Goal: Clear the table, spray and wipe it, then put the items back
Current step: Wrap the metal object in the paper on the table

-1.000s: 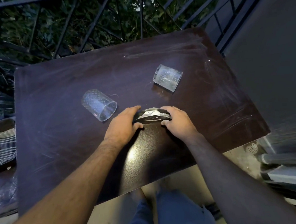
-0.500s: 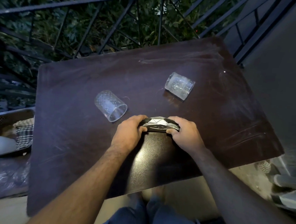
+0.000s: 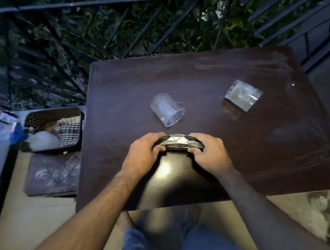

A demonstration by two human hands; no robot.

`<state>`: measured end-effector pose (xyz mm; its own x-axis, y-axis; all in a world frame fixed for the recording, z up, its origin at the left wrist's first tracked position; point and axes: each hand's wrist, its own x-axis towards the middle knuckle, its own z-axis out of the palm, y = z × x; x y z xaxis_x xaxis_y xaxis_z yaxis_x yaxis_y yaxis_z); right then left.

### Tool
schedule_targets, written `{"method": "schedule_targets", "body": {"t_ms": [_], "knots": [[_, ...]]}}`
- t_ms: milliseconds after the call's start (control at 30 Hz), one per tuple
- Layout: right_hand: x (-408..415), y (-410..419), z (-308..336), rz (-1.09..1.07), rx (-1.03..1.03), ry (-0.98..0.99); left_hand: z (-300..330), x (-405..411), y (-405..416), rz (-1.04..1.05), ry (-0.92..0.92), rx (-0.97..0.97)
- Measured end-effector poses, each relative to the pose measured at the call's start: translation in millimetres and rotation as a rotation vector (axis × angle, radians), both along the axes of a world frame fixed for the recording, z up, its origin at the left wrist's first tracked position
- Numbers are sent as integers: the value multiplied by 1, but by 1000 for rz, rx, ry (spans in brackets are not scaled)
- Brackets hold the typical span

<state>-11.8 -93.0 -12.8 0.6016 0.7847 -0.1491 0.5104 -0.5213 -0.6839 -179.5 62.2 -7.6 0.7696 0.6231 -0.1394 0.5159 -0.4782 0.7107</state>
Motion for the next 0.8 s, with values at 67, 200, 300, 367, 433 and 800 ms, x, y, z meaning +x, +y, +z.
{"method": "schedule_targets", "body": {"t_ms": [67,200,300,367,433,800], "knots": [[-27,17,-2,8,15,1,0,-29,17,-1,8,8],[-87,67,-3,68,43,22,1,-96,62,40,19,44],[-131,113,-1,128,74,17,1,-147,99,92,14,69],[-158,142,1,168,99,9,2,-177,122,128,3,89],[-184,171,1,197,111,9,3,-204,144,162,1,131],[-307,283,-39,320,108,44,-33,-327,229,420,116,90]]}}
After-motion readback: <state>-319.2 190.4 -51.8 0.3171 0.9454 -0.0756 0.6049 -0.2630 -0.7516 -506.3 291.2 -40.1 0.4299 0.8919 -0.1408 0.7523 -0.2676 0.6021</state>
